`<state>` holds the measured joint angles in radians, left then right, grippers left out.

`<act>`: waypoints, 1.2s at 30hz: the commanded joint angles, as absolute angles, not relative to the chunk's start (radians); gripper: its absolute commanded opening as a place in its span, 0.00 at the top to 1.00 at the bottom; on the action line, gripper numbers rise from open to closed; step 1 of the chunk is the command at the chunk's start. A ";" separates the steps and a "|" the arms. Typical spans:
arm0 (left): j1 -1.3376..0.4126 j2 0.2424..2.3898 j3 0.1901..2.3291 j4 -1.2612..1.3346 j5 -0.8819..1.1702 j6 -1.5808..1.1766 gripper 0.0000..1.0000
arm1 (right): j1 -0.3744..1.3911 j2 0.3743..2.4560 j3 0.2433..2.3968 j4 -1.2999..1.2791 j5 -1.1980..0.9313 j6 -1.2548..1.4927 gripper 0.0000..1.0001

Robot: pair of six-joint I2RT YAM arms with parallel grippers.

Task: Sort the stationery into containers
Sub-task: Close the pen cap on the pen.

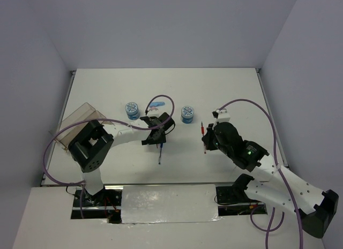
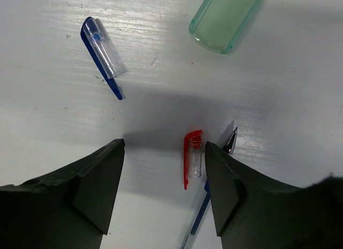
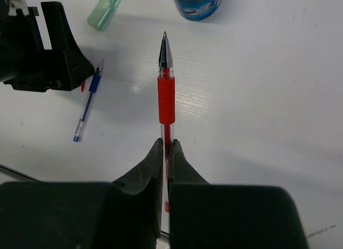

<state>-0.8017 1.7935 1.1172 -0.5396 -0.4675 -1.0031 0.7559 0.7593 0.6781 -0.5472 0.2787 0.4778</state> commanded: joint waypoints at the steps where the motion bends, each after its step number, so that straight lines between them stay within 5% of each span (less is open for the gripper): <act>1: -0.808 1.815 1.137 -0.557 -0.480 -1.031 0.29 | 0.759 0.738 0.672 -0.532 0.288 0.466 1.00; 12: -0.833 1.847 1.114 -0.540 -0.457 -1.046 0.43 | 0.759 0.730 0.680 -0.538 0.279 0.462 1.00; 15: -0.836 1.859 1.111 -0.532 -0.445 -1.046 0.58 | 0.761 0.732 0.675 -0.535 0.268 0.459 1.00; 18: -0.838 1.871 1.115 -0.529 -0.439 -1.048 1.00 | 0.761 0.733 0.664 -0.520 0.249 0.457 1.00; 28: -0.839 1.855 1.080 -0.516 -0.443 -1.043 1.00 | 0.759 0.721 0.628 -0.456 0.183 0.451 1.00; 36: -0.842 1.585 0.910 -0.243 -0.353 -0.989 1.00 | 0.761 0.739 0.486 -0.210 -0.024 0.538 1.00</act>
